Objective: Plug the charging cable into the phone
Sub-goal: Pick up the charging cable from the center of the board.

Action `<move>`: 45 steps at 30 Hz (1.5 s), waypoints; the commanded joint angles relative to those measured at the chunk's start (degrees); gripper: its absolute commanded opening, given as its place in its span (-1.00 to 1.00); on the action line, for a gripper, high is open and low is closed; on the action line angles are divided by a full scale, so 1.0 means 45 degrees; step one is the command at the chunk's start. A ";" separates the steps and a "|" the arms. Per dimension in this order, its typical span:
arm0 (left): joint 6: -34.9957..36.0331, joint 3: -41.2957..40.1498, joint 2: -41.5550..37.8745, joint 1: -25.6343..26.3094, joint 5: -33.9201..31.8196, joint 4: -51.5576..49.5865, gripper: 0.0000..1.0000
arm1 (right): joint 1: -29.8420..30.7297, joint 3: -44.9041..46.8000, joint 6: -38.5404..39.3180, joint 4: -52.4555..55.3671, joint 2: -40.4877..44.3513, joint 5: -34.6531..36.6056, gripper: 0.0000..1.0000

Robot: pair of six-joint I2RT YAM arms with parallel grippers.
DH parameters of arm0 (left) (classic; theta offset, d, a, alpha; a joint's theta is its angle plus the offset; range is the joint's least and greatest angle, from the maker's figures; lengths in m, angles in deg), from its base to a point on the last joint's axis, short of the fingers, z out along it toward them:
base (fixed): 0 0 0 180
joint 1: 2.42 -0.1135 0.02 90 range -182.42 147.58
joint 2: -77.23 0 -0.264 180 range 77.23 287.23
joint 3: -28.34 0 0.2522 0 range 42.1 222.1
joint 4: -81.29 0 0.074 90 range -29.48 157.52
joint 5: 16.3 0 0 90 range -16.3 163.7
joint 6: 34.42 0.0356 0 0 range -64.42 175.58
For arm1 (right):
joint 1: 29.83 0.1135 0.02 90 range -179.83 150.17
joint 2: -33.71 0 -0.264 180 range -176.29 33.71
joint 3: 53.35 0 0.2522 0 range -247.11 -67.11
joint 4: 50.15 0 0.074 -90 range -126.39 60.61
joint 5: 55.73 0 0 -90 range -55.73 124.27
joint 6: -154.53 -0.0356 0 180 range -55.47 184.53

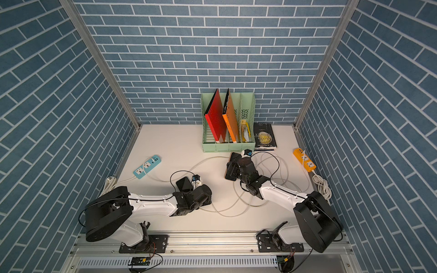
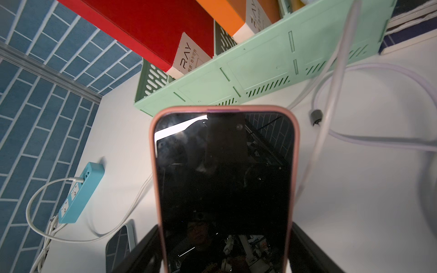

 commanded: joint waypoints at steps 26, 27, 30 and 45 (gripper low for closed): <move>-0.1570 0.3266 0.2870 0.0728 -0.0304 -0.4780 -0.59 | -0.0398 0.0833 0.0774 -0.1143 0.1433 -0.0861 -0.54; -0.1570 0.3374 0.2970 0.0729 -0.0282 -0.4843 -0.61 | -0.0447 0.0883 0.0775 -0.1136 0.1520 -0.0856 -0.54; -0.1597 0.3527 0.3189 0.0729 -0.0308 -0.5035 -0.65 | -0.0538 0.0988 0.0794 -0.1128 0.1731 -0.0928 -0.54; -0.1258 0.4069 0.3650 0.0712 -0.0652 -0.5614 -1.00 | -0.0825 0.1271 0.0814 -0.1176 0.2134 -0.1113 -0.54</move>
